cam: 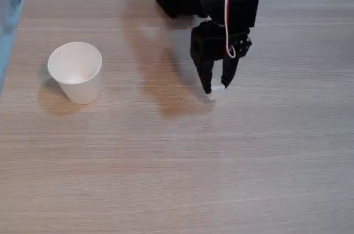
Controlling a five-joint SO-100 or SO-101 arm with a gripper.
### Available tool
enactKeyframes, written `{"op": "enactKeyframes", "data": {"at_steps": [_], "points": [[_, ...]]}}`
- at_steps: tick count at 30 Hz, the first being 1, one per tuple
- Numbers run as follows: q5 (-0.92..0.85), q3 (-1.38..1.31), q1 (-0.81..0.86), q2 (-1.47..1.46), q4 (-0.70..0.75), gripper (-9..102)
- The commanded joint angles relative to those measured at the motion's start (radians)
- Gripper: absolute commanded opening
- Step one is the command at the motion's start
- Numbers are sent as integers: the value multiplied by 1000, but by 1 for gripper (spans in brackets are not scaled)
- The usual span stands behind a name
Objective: Grasp a block and put it in the bin.
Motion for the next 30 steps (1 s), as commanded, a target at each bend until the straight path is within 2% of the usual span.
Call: {"op": "enactKeyframes", "data": {"at_steps": [1, 14, 30], "points": [[-37, -38, 78, 80, 5, 6], [-189, -98, 413, 241, -54, 6], [0, -147, 761, 209, -100, 6]]}}
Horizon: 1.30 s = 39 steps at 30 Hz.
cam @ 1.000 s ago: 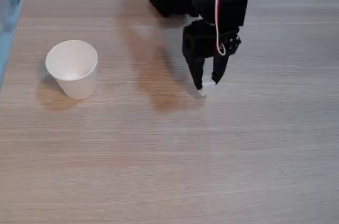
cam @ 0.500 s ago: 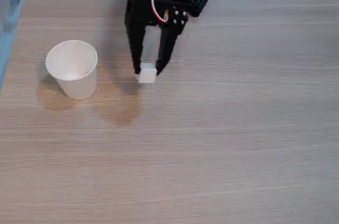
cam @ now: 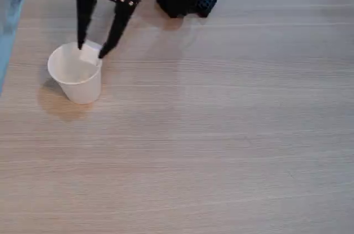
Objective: Grasp a block and put it in the bin.
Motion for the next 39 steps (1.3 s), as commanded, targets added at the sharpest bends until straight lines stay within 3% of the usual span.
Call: {"op": "enactKeyframes", "data": {"at_steps": [1, 10, 29, 39], "points": [[41, -37, 74, -8, -15, 6], [74, 37, 169, -31, 31, 5], [74, 114, 100, -25, -84, 6], [78, 124, 106, -25, -110, 20]]}}
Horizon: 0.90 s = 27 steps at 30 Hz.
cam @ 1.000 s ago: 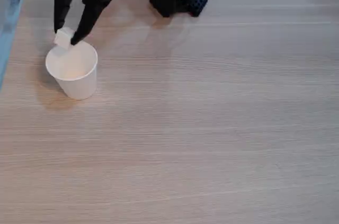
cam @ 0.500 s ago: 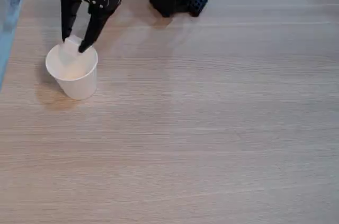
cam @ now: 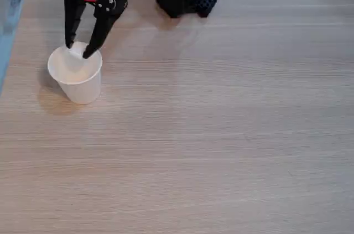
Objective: Grasp a block and put it in the bin.
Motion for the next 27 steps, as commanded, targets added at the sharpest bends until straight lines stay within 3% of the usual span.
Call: {"op": "enactKeyframes", "data": {"at_steps": [1, 7, 15, 27], "points": [[8, 2, 6, 6, -15, 21], [9, 2, -6, 12, -18, 21], [86, 72, -114, 133, -29, 0], [86, 327, -288, 522, 69, 0]]}}
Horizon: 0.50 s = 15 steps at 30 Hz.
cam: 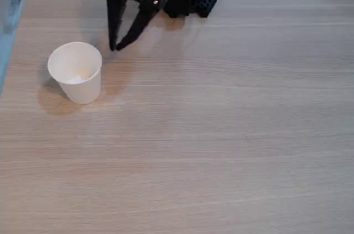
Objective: Grasp a block and put it in the bin.
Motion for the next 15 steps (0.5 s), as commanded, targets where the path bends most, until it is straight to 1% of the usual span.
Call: {"op": "enactKeyframes", "data": {"at_steps": [1, 4, 9, 15], "points": [[-12, 71, -51, 138, 43, 0], [-14, 127, -124, 218, 92, 0], [-25, 268, -249, 324, 94, 0], [-81, 472, -353, 472, 74, 0]]}}
